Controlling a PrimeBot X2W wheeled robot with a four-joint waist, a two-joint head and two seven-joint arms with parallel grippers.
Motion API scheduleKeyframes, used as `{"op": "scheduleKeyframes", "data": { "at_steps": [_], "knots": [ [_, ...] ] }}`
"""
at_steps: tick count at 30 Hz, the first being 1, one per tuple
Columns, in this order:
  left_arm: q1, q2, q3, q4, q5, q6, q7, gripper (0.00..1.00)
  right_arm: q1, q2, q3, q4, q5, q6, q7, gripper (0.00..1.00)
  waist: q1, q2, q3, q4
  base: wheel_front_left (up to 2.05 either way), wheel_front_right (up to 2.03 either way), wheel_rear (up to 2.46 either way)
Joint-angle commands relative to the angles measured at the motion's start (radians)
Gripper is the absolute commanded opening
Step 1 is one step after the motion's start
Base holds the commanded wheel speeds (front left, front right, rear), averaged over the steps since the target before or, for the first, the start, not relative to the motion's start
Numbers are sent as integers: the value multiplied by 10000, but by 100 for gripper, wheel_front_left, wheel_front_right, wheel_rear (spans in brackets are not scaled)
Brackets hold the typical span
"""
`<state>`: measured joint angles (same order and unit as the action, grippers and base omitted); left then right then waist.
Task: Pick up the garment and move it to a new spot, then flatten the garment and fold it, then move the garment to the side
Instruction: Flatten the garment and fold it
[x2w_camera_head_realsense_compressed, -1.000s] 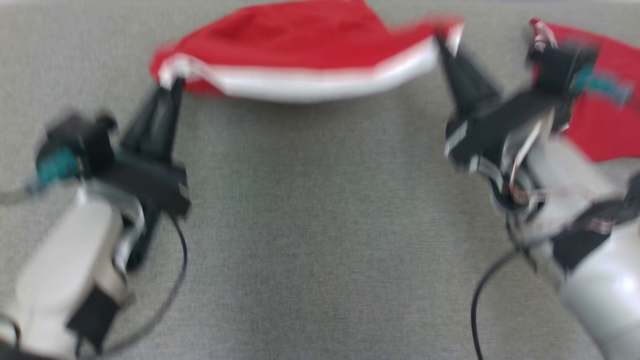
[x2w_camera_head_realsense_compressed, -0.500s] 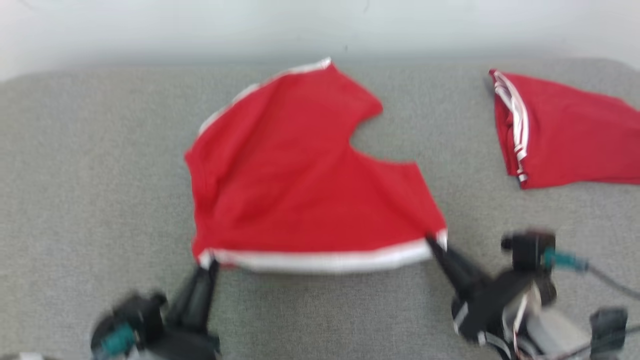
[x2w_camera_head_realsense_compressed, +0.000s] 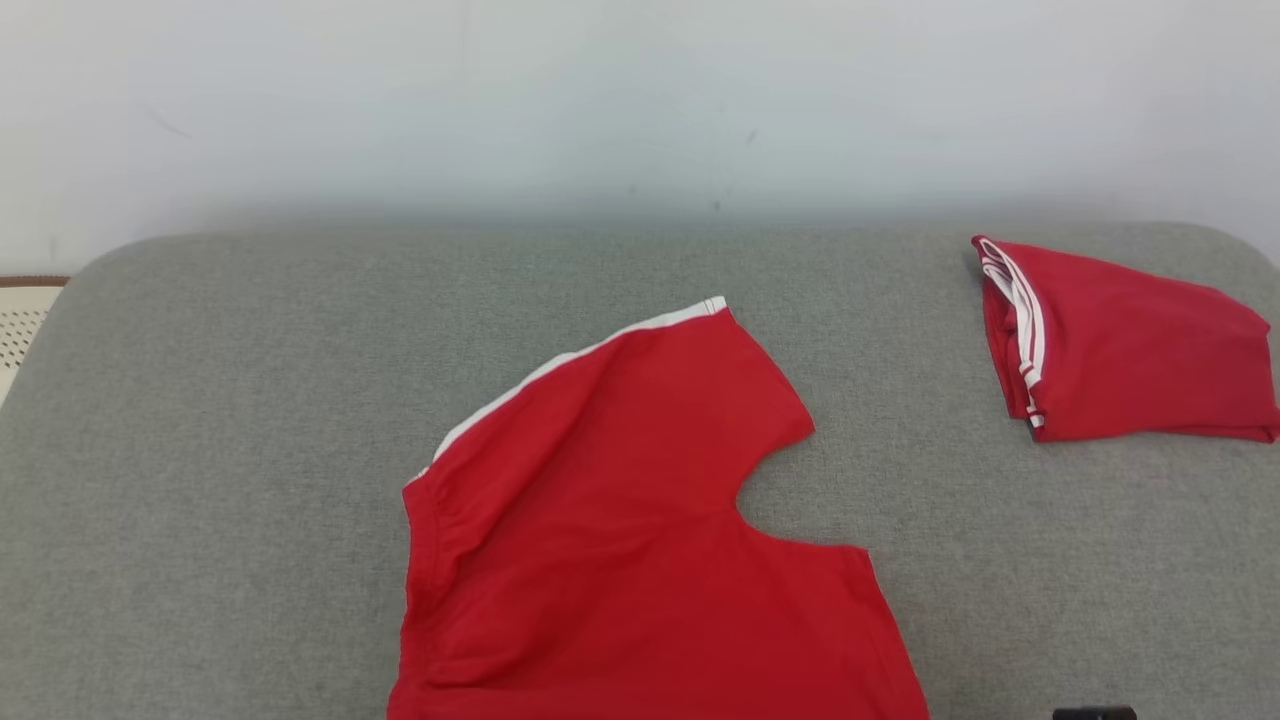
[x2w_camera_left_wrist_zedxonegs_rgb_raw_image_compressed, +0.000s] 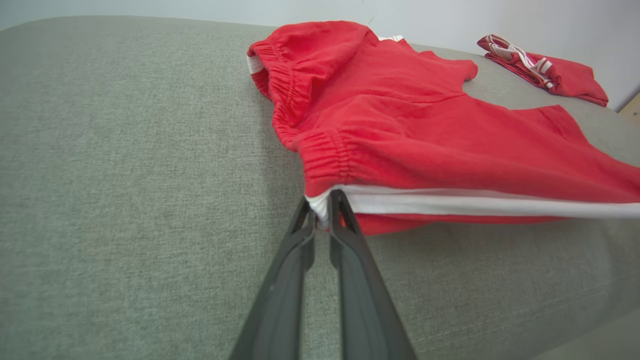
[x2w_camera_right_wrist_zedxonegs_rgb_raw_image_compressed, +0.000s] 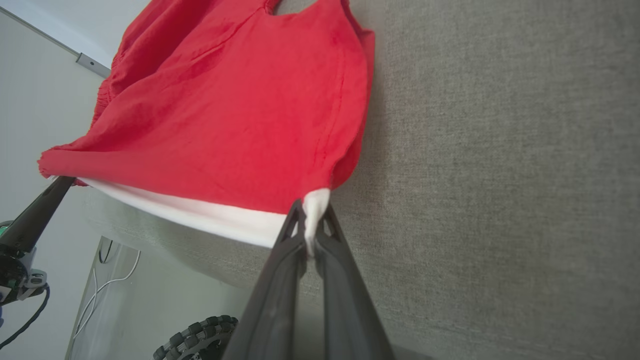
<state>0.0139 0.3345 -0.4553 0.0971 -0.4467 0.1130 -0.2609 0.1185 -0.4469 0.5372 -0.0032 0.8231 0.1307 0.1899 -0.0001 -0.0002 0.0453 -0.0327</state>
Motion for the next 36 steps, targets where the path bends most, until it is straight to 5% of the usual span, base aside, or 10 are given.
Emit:
{"op": "scheduleKeyframes", "data": {
  "at_steps": [1, 9, 18, 23, 36],
  "knots": [
    [279, -1, 95, -25, 131, 20, -51, 0, 363, 152, -262, -198, -173, 0, 130, 0, 1, 2, -147, 131, 0, 0, 0],
    [192, -164, 288, -198, 383, -126, -51, 0, 507, 891, -1479, -1139, -1210, 0, 340, 0, 1, 2, -160, 144, 0, 0, 0],
    [-1537, -248, 643, -123, 483, -573, -3, 0, -1937, 1249, -2110, -1140, -2249, 0, 274, 0, 1, 2, 421, 214, 0, 0, 0],
    [-2699, -250, 733, 361, 354, -844, 236, 0, -3799, 1527, -1905, -26, -2359, 0, -60, 0, 1, 2, 965, 263, 0, 0, 0],
    [-6252, -395, 671, 3004, 299, -1713, 712, 0, -9545, 2444, -849, 5473, -2283, 0, -970, 0, 1, 2, 2869, 498, 0, 0, 0]
  ]
}}
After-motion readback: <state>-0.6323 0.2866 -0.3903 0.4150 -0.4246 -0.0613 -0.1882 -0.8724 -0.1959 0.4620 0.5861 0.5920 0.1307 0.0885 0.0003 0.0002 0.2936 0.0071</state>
